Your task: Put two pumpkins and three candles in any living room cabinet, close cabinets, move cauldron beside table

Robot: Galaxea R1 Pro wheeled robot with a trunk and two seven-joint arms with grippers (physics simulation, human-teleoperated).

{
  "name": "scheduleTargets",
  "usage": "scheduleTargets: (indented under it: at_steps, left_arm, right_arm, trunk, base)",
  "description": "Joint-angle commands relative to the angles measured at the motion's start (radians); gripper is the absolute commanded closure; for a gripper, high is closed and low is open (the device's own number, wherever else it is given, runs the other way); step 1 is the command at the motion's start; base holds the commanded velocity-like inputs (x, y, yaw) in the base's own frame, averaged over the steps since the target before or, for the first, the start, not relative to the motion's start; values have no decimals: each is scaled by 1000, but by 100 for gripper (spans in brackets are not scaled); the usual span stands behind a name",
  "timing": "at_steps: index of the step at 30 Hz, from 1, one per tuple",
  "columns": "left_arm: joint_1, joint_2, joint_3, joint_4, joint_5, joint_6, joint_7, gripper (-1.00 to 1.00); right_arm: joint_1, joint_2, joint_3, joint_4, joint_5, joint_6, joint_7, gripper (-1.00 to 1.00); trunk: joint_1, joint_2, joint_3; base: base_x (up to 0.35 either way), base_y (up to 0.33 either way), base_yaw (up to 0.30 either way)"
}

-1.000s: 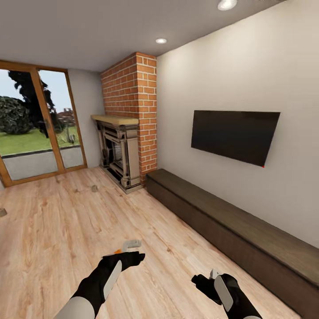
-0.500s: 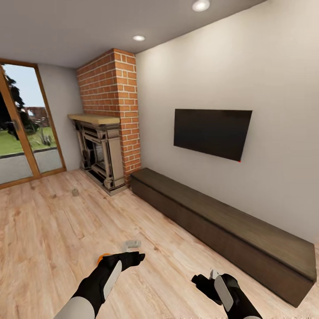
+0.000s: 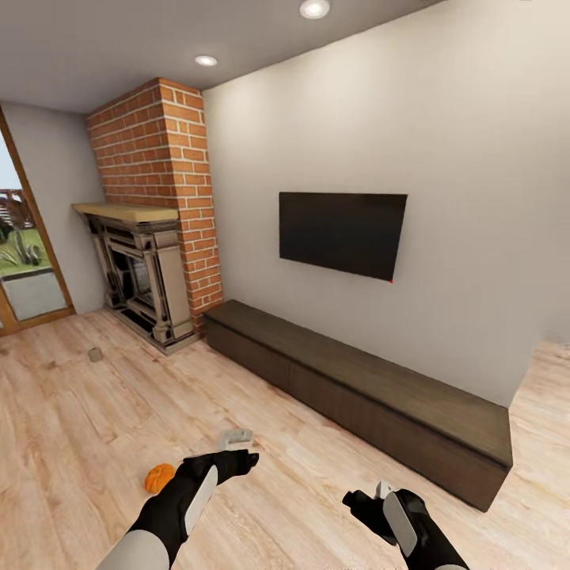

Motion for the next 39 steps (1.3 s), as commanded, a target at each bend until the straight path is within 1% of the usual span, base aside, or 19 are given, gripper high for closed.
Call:
scheduleTargets:
  at_steps: [1, 19, 28, 39]
  left_arm:
    - [0, 0, -1, -1, 10, 5, 2, -100]
    - [0, 0, -1, -1, 10, 5, 2, -100]
    - [0, 0, -1, -1, 10, 5, 2, -100]
    - [0, 0, -1, -1, 10, 5, 2, -100]
  right_arm:
    - [0, 1, -4, -1, -11, 3, -8, -100]
    - [0, 1, -6, -1, -11, 3, -8, -100]
    - [0, 1, -6, -1, -11, 3, -8, -100]
    - [0, 1, -6, -1, -11, 2, -8, -100]
  trunk:
    - [0, -1, -1]
    - [0, -1, -11]
    - [0, -1, -15]
    - [0, -1, -21]
  base:
    - [0, 0, -266]
    - [0, 13, -266]
    - [91, 237, -266]
    - [238, 235, -266]
